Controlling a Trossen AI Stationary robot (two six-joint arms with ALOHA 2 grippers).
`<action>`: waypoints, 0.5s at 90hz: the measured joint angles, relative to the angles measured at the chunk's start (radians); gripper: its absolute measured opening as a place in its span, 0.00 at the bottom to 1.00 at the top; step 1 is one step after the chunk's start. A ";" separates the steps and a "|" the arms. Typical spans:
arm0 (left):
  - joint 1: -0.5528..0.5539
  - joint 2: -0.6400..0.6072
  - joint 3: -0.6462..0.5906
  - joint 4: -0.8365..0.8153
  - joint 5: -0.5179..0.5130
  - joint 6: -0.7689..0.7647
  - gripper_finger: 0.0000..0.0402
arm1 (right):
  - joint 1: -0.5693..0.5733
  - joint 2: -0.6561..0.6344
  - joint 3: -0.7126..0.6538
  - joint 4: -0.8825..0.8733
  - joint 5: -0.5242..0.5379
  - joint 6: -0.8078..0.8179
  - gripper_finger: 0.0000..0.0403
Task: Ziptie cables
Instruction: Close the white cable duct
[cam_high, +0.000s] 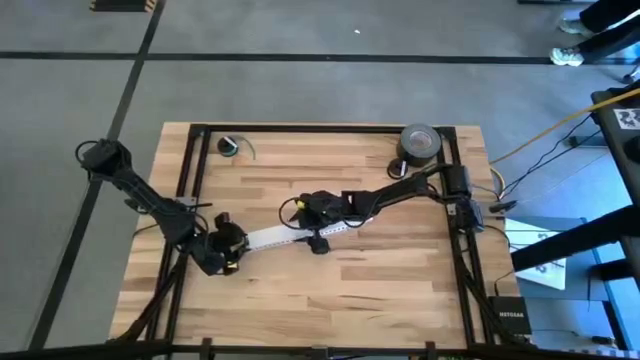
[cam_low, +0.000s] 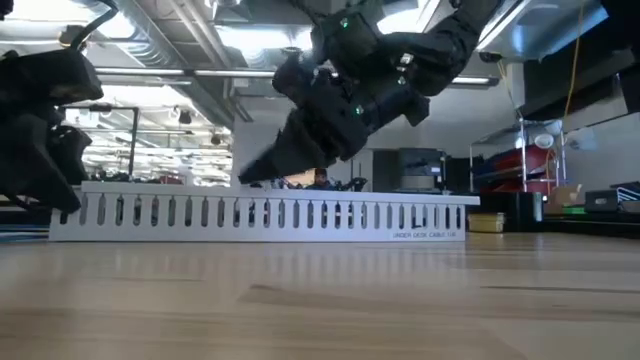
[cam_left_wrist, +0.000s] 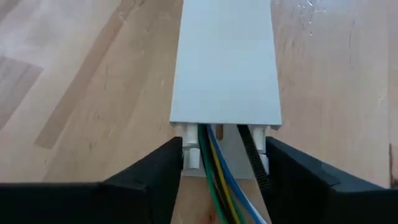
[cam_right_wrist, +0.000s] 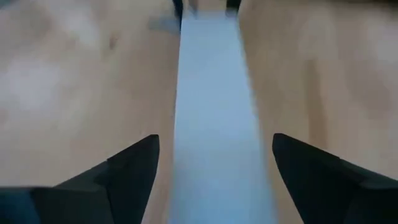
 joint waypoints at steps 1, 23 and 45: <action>0.000 0.000 0.000 0.000 0.000 0.000 0.50 | 0.000 0.003 0.000 0.001 0.000 0.000 0.74; 0.000 0.000 0.000 0.000 0.001 -0.004 0.49 | 0.000 0.005 0.003 0.010 -0.018 0.000 0.70; 0.000 0.000 0.000 0.000 0.001 -0.002 0.49 | -0.013 0.005 0.002 0.009 -0.041 0.016 0.62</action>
